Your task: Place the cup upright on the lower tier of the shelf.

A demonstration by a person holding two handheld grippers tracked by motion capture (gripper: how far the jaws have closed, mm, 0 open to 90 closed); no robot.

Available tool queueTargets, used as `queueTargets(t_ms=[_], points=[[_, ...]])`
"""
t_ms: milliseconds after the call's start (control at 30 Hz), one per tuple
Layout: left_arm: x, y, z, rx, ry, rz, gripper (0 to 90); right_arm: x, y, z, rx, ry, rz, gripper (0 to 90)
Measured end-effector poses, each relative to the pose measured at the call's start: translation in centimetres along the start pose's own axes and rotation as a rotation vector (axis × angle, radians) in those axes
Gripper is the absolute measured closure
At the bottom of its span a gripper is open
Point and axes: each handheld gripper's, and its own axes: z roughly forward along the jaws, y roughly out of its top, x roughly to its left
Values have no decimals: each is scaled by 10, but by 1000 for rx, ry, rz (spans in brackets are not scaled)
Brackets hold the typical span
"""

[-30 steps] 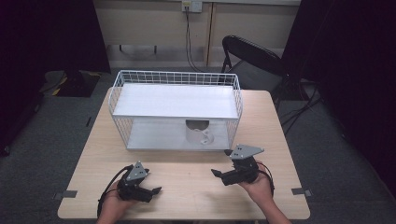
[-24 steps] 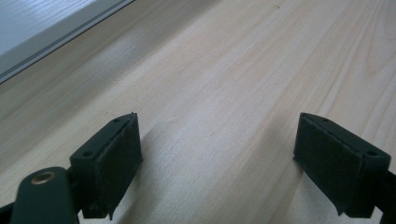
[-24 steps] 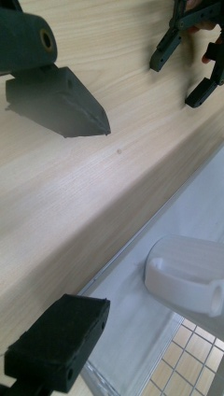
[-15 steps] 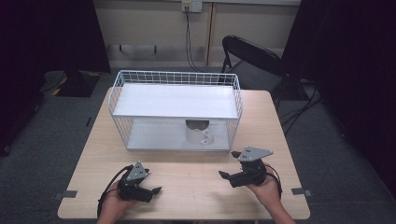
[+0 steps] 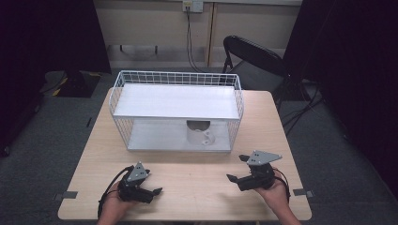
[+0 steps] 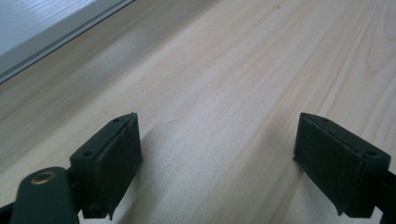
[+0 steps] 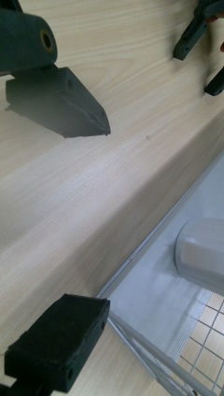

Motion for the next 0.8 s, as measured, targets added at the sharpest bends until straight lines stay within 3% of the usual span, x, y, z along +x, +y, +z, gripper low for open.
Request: queueTargets(t_ms=[800], points=[[0, 0, 0, 1, 0, 1, 145, -14, -35, -14, 31, -32, 38, 125]])
